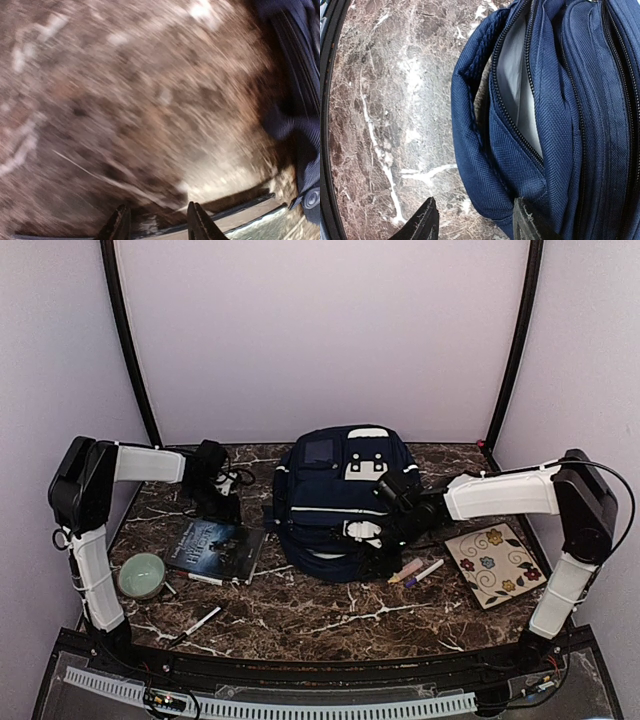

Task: Pack the student bag
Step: Move the book to the center of the board.

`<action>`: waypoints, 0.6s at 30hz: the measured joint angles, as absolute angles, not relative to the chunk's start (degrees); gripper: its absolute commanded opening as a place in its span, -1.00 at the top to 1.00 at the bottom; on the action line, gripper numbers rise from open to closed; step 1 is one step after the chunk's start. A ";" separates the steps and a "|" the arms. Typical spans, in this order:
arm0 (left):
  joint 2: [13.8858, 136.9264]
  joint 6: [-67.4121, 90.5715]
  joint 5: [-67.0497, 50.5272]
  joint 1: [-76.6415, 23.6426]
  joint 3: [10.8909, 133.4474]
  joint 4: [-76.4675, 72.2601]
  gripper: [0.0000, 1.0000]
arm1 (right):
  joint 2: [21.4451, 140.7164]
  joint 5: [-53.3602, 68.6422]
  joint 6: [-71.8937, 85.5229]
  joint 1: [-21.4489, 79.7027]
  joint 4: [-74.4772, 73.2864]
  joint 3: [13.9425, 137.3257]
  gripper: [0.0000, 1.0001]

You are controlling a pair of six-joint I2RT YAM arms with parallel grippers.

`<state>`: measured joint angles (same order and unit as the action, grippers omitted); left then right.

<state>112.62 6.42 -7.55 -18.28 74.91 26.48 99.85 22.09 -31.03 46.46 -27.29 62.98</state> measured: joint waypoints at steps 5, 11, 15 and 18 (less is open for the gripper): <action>108.60 7.60 -8.23 -21.85 70.37 27.22 -0.13 | 100.27 24.14 -31.00 46.46 -31.40 66.89 -0.02; 99.92 14.15 1.63 -21.26 69.34 30.09 -0.33 | 105.49 29.47 -28.10 46.46 -34.02 79.53 -0.15; 93.08 19.62 4.14 -15.44 68.79 30.24 -0.35 | 112.55 32.36 -23.22 46.81 -34.33 90.24 -0.18; 89.49 22.55 3.22 -8.91 65.30 28.91 -0.37 | 119.04 33.19 -19.66 47.68 -34.89 98.98 -0.20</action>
<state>89.49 22.55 3.22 -8.91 65.30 28.91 119.04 33.19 -19.66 47.68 -34.89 98.98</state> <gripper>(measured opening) 0.679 0.590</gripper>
